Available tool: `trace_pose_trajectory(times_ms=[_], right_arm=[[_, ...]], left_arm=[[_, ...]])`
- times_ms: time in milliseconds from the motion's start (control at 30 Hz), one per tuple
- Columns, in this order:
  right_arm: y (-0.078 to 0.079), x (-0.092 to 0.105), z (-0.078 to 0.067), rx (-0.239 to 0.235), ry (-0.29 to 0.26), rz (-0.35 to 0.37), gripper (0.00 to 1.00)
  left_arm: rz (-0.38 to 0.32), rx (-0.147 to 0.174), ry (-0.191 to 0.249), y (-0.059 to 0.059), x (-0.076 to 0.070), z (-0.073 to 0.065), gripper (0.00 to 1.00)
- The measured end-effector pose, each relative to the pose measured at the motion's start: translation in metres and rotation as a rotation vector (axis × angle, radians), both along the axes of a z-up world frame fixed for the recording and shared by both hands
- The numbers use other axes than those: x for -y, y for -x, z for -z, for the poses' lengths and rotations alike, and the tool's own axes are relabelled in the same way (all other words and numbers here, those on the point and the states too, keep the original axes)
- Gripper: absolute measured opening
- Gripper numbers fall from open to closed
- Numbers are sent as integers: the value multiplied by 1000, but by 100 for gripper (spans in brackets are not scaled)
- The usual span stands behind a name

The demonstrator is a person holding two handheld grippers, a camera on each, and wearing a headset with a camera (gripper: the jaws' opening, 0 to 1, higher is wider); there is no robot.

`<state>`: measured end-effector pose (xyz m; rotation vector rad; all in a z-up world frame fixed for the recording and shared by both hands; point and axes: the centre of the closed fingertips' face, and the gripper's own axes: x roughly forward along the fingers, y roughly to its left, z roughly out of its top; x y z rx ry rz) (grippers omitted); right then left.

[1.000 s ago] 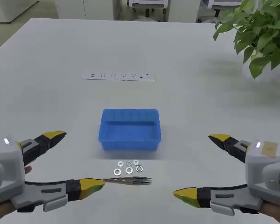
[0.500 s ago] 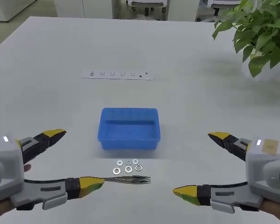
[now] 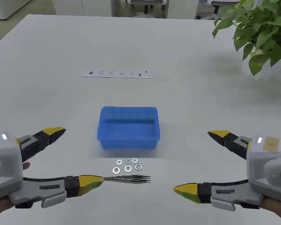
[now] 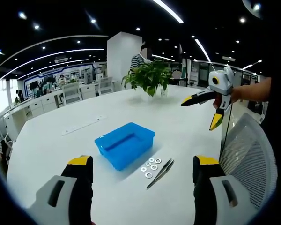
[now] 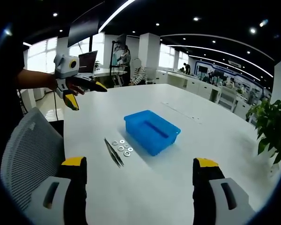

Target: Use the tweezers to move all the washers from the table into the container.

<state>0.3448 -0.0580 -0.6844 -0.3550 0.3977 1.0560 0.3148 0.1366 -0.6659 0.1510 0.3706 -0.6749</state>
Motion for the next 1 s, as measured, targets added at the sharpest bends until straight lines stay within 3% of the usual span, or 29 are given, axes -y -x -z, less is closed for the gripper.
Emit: trace_pose_trajectory(times_ms=[600, 1000], right_arm=[[-2, 2, -1, 1, 10, -11, 93], [-4, -4, -2, 20, 32, -66, 86]], left_arm=[[37, -7, -20, -2, 2, 0, 89], [136, -26, -68, -1, 6, 4, 77]])
